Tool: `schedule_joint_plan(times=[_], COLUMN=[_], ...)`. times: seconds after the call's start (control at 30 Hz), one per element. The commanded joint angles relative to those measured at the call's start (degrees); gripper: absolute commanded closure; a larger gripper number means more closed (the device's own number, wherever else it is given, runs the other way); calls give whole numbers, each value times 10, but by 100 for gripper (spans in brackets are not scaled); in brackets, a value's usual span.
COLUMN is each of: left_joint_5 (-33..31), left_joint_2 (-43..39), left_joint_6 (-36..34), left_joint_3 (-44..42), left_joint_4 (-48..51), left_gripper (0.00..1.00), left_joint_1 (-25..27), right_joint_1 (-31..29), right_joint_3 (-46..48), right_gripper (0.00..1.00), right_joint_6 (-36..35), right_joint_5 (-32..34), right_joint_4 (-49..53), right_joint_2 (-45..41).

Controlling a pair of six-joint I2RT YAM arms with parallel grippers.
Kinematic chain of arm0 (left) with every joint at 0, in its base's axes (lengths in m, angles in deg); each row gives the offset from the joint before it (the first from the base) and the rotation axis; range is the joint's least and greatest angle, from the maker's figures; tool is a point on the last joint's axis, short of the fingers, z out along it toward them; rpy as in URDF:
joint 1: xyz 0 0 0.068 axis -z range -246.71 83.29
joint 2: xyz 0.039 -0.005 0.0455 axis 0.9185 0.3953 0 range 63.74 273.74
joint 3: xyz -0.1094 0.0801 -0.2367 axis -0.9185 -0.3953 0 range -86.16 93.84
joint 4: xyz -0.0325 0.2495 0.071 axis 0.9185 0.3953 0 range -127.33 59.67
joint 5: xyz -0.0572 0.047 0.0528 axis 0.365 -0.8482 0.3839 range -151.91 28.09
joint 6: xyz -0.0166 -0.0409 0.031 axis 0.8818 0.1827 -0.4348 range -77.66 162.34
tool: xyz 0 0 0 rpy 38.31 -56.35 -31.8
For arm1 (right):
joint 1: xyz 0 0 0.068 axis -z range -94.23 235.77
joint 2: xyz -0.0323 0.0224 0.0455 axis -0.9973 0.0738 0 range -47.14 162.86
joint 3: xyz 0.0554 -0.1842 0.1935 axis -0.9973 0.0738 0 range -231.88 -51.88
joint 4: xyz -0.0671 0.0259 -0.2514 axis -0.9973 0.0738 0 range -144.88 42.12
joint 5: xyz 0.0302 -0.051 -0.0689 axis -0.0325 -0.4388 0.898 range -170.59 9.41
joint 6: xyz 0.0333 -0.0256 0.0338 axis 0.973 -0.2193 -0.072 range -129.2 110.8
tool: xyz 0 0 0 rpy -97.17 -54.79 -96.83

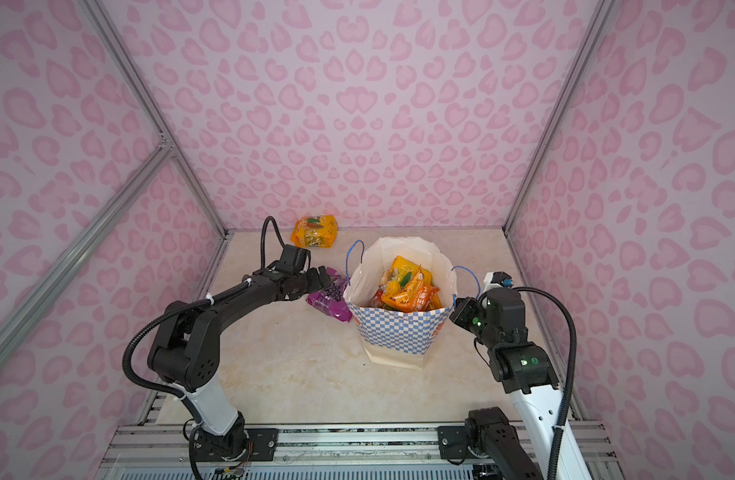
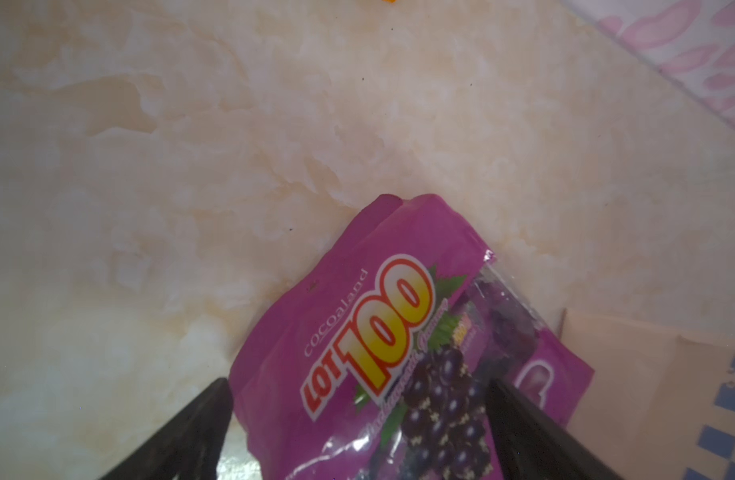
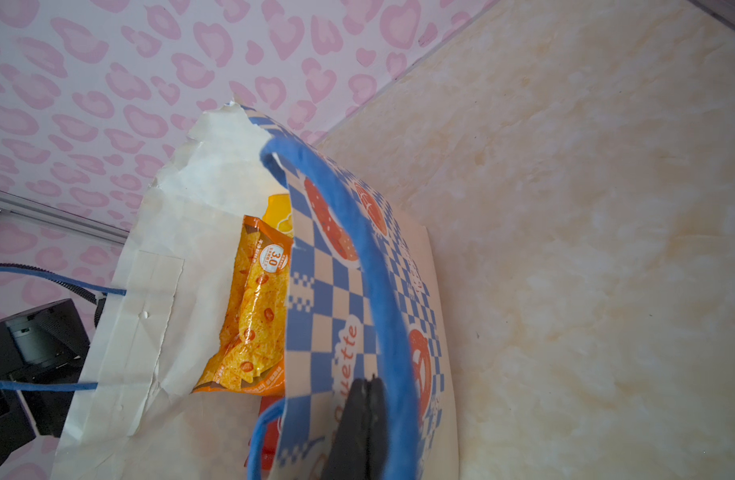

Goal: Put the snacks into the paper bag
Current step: 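Lower the left gripper onto the purple pack and grasp it, then lift the purple pack with the left gripper toward the bag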

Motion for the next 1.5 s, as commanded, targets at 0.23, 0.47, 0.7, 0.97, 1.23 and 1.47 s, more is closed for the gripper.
schedule_joint_plan(times=[0.23,0.47,0.7,0.97,1.23,1.47], left_joint_5=[128,227,270,365,413,426], left_joint_2=[78,106,124,145,127,72], left_joint_6=[-85,-69,-56,3,65,110], left_joint_3=[29,2,-15,-23,-34,-50], left_joint_4=[43,9,-10,-87,-148,-181], left_gripper=[2,0,22,49,79,96], left_joint_1=[-45,-47,-43,-37,-38,-38], right_joint_1=[-1,-1,-1,-1,-1,0], right_joint_3=[0,-4,4,-4,1,4], right_gripper=[100,100,100,100,100,99], right_joint_6=[-8,-12,-11,-16,-15,-15], right_joint_5=[0,8,3,7,7,7], right_joint_4=[5,13,5,10,11,9], right_joint_2=[5,-1,0,1,-4,-5])
